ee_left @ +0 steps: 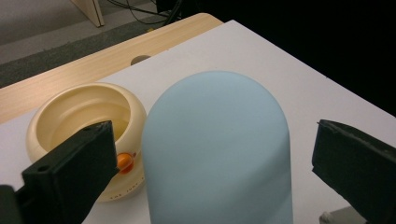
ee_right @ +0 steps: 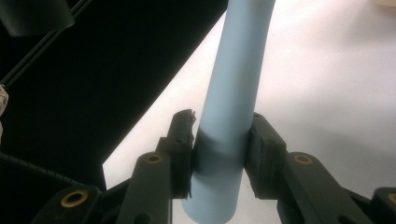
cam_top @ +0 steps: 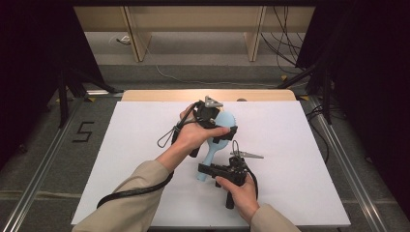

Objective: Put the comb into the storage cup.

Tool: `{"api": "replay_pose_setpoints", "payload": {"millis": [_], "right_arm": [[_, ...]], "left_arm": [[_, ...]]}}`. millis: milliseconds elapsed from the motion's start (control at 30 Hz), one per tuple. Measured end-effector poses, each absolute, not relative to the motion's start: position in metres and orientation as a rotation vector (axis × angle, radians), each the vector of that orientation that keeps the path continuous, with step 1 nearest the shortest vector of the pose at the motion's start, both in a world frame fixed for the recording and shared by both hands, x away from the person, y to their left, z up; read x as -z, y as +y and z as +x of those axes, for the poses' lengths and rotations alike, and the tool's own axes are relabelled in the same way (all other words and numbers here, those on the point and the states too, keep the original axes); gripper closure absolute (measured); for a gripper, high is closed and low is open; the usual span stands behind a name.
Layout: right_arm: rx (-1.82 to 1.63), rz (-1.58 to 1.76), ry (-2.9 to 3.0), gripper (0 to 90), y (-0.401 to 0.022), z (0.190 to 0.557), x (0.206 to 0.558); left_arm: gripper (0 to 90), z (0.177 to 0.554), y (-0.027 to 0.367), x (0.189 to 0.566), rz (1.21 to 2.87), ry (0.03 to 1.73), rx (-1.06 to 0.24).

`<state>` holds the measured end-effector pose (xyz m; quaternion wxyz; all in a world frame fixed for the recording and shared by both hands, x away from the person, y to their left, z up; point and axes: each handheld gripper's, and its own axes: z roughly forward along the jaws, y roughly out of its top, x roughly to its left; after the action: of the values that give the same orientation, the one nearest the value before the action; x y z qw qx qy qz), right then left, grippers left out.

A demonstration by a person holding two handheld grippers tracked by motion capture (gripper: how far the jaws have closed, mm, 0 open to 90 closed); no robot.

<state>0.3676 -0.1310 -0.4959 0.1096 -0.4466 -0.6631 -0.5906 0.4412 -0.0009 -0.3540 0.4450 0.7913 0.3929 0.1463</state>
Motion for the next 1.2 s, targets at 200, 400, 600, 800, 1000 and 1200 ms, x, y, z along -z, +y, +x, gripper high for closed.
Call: {"api": "replay_pose_setpoints", "payload": {"millis": [200, 400, 600, 800, 1000, 1200], "right_arm": [[1.742, -1.307, -1.953, 66.4, -0.131, 0.368, 0.496], [1.745, -1.302, -1.96, 66.4, -0.13, 0.368, 0.496], [1.75, -1.303, -1.958, 66.4, -0.131, 0.367, 0.495], [1.755, -1.304, -1.959, 66.4, -0.131, 0.368, 0.494], [1.749, -1.306, -1.959, 66.4, -0.131, 0.368, 0.495], [1.748, -1.304, -1.96, 66.4, -0.13, 0.367, 0.494]], "left_arm": [[0.0, 0.446, -0.004, 0.356, 1.976, 0.995, -0.362], [0.0, 0.449, -0.005, 0.358, 1.973, 1.018, -0.341], [0.0, 0.45, -0.004, 0.362, 1.973, 1.04, -0.327], [1.0, 0.451, -0.004, 0.364, 1.975, 1.053, -0.318], [5.4, 0.45, -0.004, 0.365, 1.978, 1.064, -0.311], [10.4, 0.45, -0.004, 0.365, 1.977, 1.068, -0.306]]}}
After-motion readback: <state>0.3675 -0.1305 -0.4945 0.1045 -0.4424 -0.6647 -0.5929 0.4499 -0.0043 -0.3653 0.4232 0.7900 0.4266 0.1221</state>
